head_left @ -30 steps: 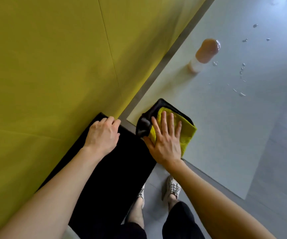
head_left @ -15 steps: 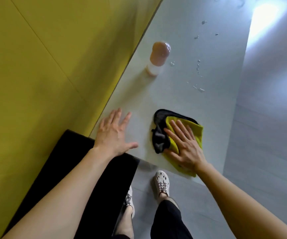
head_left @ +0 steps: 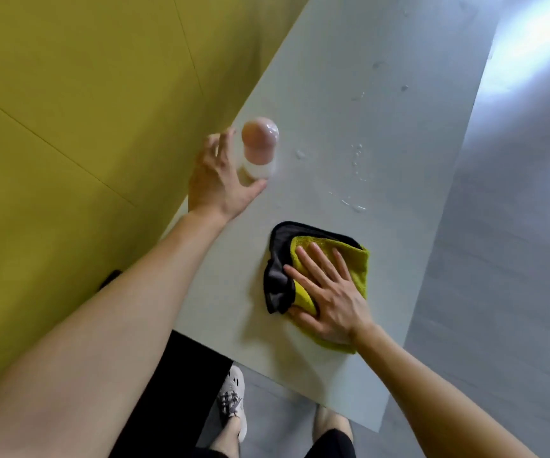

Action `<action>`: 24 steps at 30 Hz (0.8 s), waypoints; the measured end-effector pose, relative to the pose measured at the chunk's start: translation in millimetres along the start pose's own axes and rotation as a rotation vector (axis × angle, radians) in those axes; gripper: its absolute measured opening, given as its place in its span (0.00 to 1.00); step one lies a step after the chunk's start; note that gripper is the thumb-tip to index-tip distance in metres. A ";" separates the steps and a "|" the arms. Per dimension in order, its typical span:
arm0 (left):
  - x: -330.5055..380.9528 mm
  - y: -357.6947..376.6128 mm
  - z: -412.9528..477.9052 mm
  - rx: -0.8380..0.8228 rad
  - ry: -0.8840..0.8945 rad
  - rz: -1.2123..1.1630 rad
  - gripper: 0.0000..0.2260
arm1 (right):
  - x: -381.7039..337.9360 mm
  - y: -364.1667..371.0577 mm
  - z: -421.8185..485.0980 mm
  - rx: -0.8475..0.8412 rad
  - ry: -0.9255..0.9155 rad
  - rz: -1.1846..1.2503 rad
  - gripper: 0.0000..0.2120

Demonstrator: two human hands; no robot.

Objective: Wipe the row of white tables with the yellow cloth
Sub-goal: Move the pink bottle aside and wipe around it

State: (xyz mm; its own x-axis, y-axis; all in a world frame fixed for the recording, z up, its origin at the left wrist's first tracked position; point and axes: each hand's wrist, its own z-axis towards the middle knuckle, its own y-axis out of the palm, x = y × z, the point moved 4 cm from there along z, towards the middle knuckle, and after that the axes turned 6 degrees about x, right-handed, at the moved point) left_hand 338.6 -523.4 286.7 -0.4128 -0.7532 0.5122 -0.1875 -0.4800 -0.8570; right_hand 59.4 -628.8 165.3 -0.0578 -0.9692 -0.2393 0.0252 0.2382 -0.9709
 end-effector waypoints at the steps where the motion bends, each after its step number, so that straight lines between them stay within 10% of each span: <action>1: 16.0 1.9 18.0 -0.014 0.010 -0.016 0.52 | 0.0 0.0 0.4 0.007 -0.003 0.024 0.39; 7: 48.8 -1.3 51.8 -0.115 -0.021 0.157 0.22 | 13.5 5.2 5.7 -0.047 -0.136 0.075 0.37; 13: 28.3 -34.6 -35.9 -0.011 -0.151 0.110 0.21 | 71.7 -5.0 13.7 -0.102 -0.391 0.084 0.39; 24: 59.6 11.7 -140.1 -0.306 0.036 0.183 0.27 | 160.9 -16.5 126.7 0.033 0.145 -0.001 0.41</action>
State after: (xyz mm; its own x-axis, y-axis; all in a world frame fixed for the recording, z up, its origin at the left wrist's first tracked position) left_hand 187.0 -510.9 299.3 -0.4947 -0.7952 0.3506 -0.3636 -0.1771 -0.9146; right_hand 176.2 -796.5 144.2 -0.2014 -0.9496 -0.2401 0.0579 0.2332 -0.9707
